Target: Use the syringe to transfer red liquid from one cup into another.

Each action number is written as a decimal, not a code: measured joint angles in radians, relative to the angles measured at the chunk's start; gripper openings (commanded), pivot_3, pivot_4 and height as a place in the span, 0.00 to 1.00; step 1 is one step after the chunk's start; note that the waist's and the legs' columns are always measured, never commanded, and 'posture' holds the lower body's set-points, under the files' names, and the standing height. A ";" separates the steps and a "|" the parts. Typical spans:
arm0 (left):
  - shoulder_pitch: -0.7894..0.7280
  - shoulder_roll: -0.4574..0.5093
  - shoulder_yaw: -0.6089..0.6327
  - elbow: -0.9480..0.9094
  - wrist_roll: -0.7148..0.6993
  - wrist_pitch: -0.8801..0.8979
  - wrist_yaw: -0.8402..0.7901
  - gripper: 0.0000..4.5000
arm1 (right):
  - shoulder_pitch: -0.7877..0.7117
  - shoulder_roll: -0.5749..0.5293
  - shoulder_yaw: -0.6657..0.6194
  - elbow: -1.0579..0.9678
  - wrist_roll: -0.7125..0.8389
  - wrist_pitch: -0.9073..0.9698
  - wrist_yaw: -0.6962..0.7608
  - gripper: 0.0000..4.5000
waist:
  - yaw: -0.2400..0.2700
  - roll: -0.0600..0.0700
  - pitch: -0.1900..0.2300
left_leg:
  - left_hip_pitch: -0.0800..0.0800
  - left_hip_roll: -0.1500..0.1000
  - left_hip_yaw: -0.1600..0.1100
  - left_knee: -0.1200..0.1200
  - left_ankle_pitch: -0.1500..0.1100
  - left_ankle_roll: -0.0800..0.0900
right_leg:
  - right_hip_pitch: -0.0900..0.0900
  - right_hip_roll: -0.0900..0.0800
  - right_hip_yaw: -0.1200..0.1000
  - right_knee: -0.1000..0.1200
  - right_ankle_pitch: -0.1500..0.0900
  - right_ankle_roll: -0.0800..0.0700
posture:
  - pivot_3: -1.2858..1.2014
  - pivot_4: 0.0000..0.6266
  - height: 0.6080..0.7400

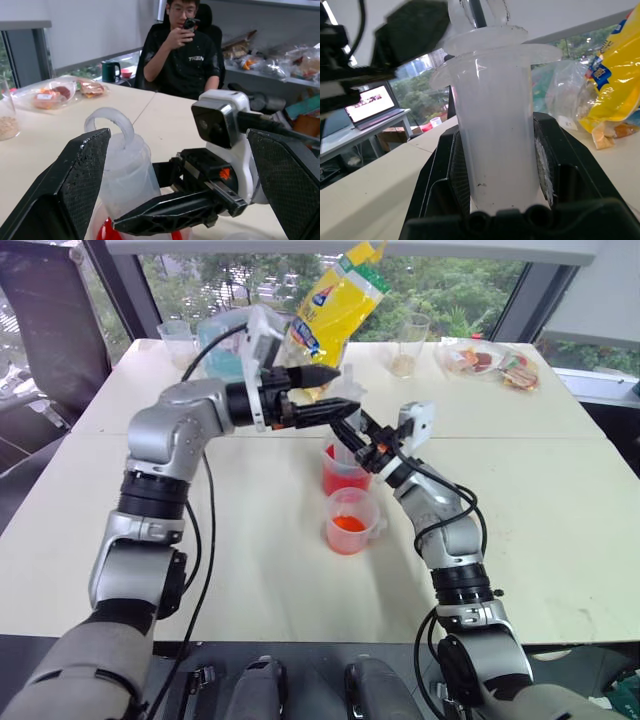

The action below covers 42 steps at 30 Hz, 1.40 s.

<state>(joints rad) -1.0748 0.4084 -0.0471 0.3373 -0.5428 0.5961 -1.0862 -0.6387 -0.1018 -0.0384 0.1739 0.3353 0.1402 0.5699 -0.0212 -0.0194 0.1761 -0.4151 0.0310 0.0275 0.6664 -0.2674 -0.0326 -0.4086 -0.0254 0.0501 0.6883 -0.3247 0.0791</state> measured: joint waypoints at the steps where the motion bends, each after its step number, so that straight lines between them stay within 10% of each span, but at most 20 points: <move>1: -0.001 -0.010 -0.001 0.014 0.008 -0.003 -0.004 1.00 | 0.000 0.000 0.002 0.000 0.000 -0.001 0.001 0.30 | 0.000 0.000 0.000 | 0.000 0.000 0.000 0.000 0.000 0.000 | 0.000 0.000 0.000 0.000 0.000 0.000 | 0.52 0.24 1.00; 8: -0.048 -0.061 0.001 0.095 0.041 -0.043 -0.023 0.94 | 0.000 -0.007 0.003 0.006 -0.005 -0.006 0.005 0.30 | 0.001 0.000 0.000 | 0.000 0.000 0.000 0.000 0.000 0.000 | 0.000 0.000 0.000 0.000 0.000 0.000 | 0.52 0.24 1.00; 18: -0.080 -0.097 0.036 0.199 0.078 -0.078 -0.023 0.01 | 0.004 -0.027 0.022 0.007 -0.010 -0.019 0.026 0.30 | -0.003 0.000 0.000 | 0.000 0.000 0.000 0.000 0.000 0.000 | 0.000 0.000 0.000 0.001 0.000 0.000 | 0.52 0.24 1.00; 42: -0.173 -0.108 0.044 0.345 0.121 -0.116 -0.053 0.01 | 0.003 -0.076 0.021 -0.003 0.005 0.029 0.065 0.30 | 0.000 0.000 0.000 | 0.000 0.000 0.000 0.000 0.000 0.000 | 0.000 0.000 0.000 0.000 0.000 0.000 | 0.52 0.24 1.00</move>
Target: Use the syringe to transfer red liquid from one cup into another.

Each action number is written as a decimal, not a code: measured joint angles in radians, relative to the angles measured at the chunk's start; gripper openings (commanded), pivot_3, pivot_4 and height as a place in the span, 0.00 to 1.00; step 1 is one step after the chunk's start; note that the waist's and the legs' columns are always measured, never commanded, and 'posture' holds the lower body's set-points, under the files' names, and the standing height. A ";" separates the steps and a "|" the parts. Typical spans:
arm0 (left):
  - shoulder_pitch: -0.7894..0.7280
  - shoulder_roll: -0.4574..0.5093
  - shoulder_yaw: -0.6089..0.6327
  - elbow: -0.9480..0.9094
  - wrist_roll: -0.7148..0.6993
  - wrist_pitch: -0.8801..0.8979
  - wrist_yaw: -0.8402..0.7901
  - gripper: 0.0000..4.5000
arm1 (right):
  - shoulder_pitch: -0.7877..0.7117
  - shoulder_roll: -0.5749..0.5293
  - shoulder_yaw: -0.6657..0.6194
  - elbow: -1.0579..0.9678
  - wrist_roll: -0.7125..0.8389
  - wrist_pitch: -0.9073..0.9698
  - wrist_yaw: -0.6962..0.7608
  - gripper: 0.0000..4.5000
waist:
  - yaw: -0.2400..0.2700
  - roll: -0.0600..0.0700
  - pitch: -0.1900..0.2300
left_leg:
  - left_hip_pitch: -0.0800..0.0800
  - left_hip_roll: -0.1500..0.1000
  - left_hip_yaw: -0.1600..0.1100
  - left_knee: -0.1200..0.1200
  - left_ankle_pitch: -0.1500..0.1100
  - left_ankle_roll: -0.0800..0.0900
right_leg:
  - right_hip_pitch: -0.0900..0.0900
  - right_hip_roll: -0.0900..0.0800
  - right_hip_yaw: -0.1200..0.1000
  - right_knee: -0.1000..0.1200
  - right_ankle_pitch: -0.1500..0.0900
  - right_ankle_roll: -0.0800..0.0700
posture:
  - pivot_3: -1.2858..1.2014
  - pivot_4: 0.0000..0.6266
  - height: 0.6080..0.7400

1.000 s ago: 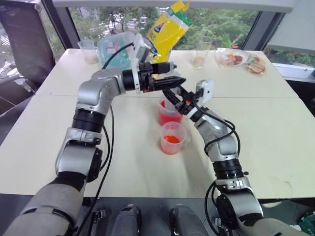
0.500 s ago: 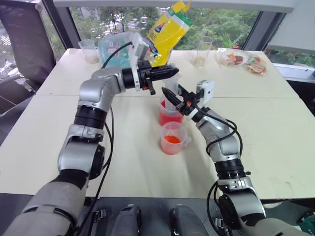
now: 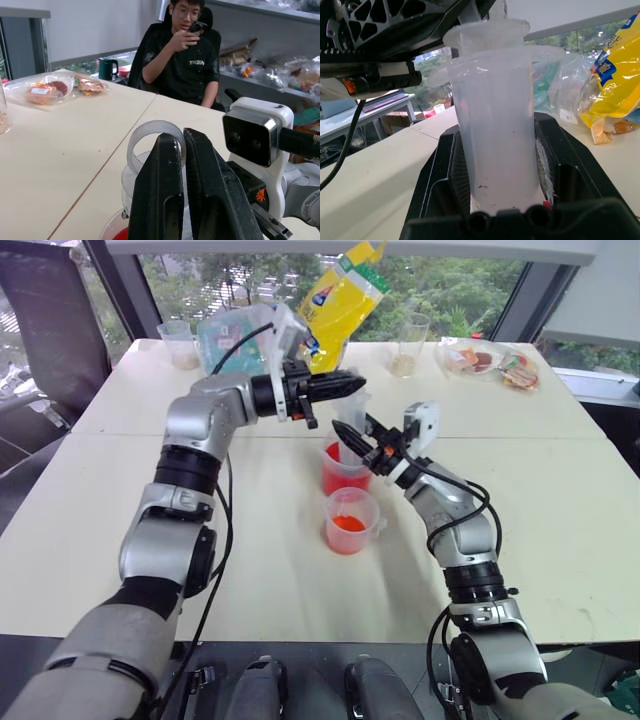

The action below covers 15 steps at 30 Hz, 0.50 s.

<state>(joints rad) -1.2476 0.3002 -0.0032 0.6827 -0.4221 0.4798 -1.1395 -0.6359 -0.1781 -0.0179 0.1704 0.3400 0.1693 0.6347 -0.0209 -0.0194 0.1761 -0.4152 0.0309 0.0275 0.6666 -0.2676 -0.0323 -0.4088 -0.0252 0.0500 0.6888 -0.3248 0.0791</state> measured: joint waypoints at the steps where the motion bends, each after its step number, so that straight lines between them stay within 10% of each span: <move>1: -0.009 0.001 0.000 0.010 0.000 -0.004 -0.004 0.01 | -0.001 0.000 0.000 -0.001 0.000 0.000 0.000 0.30 | 0.000 0.000 0.000 | 0.000 0.000 0.000 0.000 0.000 0.000 | 0.000 0.000 0.000 0.000 0.000 0.000 | 0.52 0.24 1.00; 15: -0.054 0.004 0.000 0.069 0.014 -0.056 -0.018 0.01 | -0.003 -0.002 -0.002 -0.003 0.001 0.011 -0.002 0.30 | 0.000 0.000 0.000 | 0.000 0.000 0.000 0.000 0.000 0.000 | 0.000 0.000 0.000 0.000 0.000 0.000 | 0.52 0.24 1.00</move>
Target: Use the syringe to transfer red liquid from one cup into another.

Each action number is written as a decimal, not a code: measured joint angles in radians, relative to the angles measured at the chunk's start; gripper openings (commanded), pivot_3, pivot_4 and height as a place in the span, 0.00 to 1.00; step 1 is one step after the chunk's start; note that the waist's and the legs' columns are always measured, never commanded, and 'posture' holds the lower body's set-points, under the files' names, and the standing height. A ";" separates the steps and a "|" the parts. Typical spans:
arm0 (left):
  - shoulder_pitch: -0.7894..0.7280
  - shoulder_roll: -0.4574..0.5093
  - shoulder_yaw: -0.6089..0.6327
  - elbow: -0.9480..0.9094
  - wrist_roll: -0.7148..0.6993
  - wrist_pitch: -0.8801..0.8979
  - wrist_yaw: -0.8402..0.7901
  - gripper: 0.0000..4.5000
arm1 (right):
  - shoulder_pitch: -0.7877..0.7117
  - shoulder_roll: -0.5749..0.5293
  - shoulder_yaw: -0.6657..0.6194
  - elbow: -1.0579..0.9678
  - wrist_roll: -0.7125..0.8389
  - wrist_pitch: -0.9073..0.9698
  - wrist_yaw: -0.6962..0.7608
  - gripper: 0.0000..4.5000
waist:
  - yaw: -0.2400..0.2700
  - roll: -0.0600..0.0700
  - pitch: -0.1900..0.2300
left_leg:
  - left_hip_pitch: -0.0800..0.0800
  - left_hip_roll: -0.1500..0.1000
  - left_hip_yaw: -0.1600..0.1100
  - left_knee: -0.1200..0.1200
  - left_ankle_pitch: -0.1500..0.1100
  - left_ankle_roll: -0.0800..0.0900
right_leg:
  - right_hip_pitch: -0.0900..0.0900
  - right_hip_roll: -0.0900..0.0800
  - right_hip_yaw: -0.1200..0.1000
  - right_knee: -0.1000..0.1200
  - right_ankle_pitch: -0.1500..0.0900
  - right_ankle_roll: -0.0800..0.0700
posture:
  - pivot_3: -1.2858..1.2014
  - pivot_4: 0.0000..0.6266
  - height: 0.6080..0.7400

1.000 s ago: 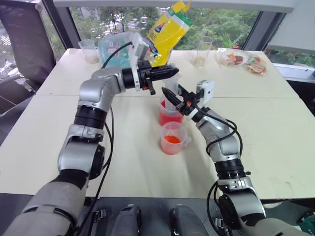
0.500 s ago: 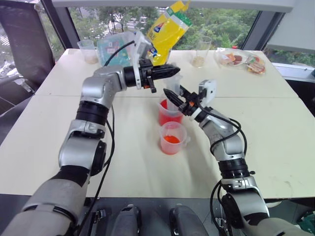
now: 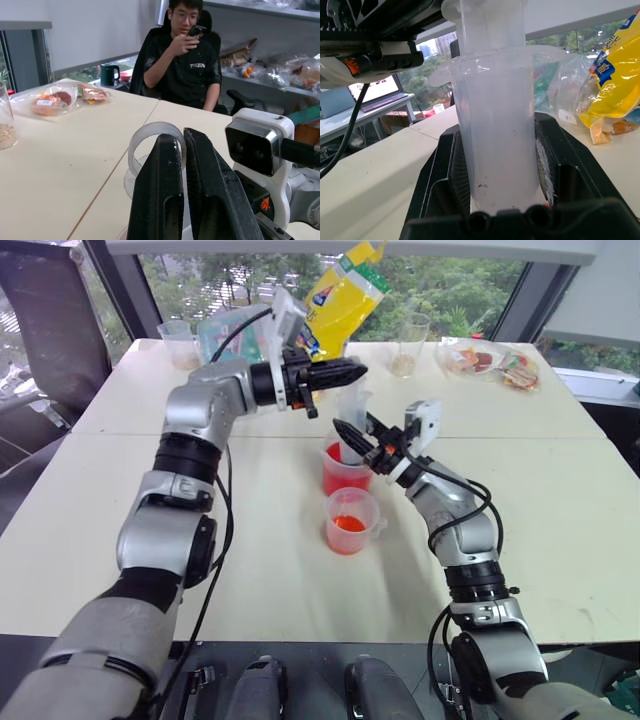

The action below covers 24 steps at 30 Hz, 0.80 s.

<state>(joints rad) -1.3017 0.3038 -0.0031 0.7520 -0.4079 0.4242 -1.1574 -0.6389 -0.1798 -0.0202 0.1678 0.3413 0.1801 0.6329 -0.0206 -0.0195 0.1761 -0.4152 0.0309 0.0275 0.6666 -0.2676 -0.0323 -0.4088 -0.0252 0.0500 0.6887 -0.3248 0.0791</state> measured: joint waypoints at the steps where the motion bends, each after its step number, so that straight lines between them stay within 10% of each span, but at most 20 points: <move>1: -0.002 0.000 0.000 0.000 0.002 0.000 0.000 0.01 | 0.000 0.000 0.000 0.000 0.000 0.000 0.000 0.30 | 0.000 0.000 0.000 | 0.000 0.000 0.000 0.000 0.000 0.000 | 0.000 0.000 0.000 0.000 0.000 0.000 | 0.52 0.24 1.00; 7: 0.000 0.014 0.003 -0.034 0.002 0.008 0.002 0.21 | -0.008 0.001 -0.002 -0.012 0.007 0.011 -0.001 0.30 | -0.002 0.000 0.000 | 0.000 0.000 0.000 0.000 0.000 0.000 | 0.000 0.000 0.000 0.000 0.000 0.000 | 0.52 0.24 1.00; 14: 0.088 0.034 0.010 -0.206 -0.020 0.069 -0.002 0.92 | -0.030 -0.001 -0.002 -0.029 0.020 0.064 -0.009 0.30 | 0.000 0.000 0.000 | 0.000 0.000 0.000 0.000 0.000 0.000 | 0.000 0.000 0.000 0.000 0.000 0.000 | 0.52 0.24 1.00; 24: 0.218 0.136 0.057 -0.390 -0.061 0.159 0.053 0.92 | -0.062 -0.009 -0.022 -0.023 0.025 0.058 -0.012 0.30 | -0.005 0.000 0.000 | 0.000 0.000 0.000 0.000 0.000 0.000 | 0.000 -0.001 0.000 0.001 0.000 0.000 | 0.52 0.24 1.00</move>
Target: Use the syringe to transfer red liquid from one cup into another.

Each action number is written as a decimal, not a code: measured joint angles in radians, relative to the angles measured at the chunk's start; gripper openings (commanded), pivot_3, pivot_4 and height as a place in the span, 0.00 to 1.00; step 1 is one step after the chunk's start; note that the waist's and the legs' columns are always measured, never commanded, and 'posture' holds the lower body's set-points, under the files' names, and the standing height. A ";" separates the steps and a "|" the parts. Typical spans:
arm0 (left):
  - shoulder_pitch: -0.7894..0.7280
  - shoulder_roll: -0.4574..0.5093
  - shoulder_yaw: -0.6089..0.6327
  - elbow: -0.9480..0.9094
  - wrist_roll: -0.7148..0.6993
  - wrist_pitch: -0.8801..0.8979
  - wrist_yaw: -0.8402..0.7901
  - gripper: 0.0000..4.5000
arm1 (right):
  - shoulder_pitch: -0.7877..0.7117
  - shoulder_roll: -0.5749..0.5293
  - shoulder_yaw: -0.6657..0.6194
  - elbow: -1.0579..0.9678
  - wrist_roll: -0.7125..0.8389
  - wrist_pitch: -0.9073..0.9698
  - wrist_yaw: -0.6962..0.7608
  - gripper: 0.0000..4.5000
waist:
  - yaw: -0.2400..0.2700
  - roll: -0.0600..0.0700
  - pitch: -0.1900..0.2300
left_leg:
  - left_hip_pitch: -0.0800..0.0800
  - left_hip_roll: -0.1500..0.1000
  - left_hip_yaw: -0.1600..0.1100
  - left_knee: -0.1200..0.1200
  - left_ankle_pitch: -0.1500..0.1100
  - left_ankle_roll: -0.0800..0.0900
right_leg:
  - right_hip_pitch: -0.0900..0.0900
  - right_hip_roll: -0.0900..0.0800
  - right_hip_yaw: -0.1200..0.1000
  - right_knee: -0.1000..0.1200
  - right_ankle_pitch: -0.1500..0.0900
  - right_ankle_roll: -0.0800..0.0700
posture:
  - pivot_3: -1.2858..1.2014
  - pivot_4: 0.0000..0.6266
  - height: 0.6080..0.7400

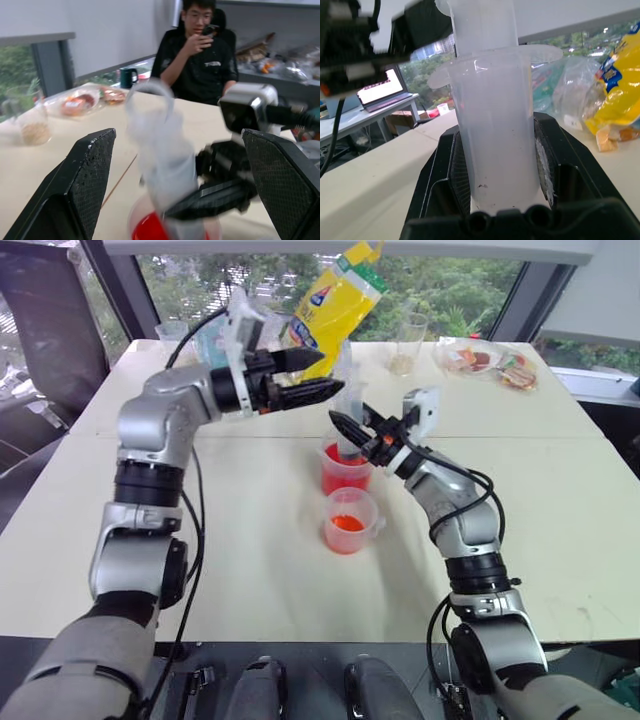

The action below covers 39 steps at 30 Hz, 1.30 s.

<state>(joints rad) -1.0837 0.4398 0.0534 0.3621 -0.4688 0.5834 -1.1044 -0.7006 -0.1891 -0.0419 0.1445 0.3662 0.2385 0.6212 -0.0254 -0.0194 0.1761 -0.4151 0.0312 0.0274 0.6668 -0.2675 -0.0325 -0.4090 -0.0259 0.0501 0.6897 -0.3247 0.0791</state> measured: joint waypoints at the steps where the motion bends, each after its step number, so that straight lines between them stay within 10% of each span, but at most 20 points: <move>1: 0.016 0.011 0.003 -0.024 -0.004 0.011 0.005 0.92 | -0.007 -0.002 -0.003 0.001 0.000 -0.001 -0.001 0.30 | 0.000 0.000 0.000 | 0.000 0.000 0.000 0.000 0.000 0.000 | 0.000 0.000 0.000 0.000 0.000 0.000 | 0.52 0.24 1.00; 19: 0.066 0.072 0.040 -0.162 -0.087 0.108 0.047 0.92 | 0.182 -0.124 -0.068 -0.532 0.317 0.364 -0.047 0.30 | 0.008 0.000 0.000 | -0.001 0.000 -0.001 0.000 0.000 0.001 | 0.001 0.000 0.000 0.000 0.000 0.000 | 0.52 0.24 1.00; 39: 0.028 -0.021 -0.020 -0.172 -0.128 0.106 0.034 0.92 | 0.309 -0.139 0.014 -0.563 0.271 0.317 -0.055 0.30 | 0.008 0.000 0.000 | 0.000 0.000 -0.001 0.001 0.000 0.000 | 0.001 0.001 0.000 -0.001 0.000 0.000 | 0.52 0.24 1.00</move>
<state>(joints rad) -1.0557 0.4189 0.0331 0.1903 -0.5965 0.6898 -1.0700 -0.3921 -0.3283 -0.0275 -0.4183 0.6375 0.5558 0.5660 -0.0178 -0.0195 0.1761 -0.4154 0.0309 0.0266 0.6675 -0.2677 -0.0320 -0.4083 -0.0250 0.0500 0.6892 -0.3248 0.0791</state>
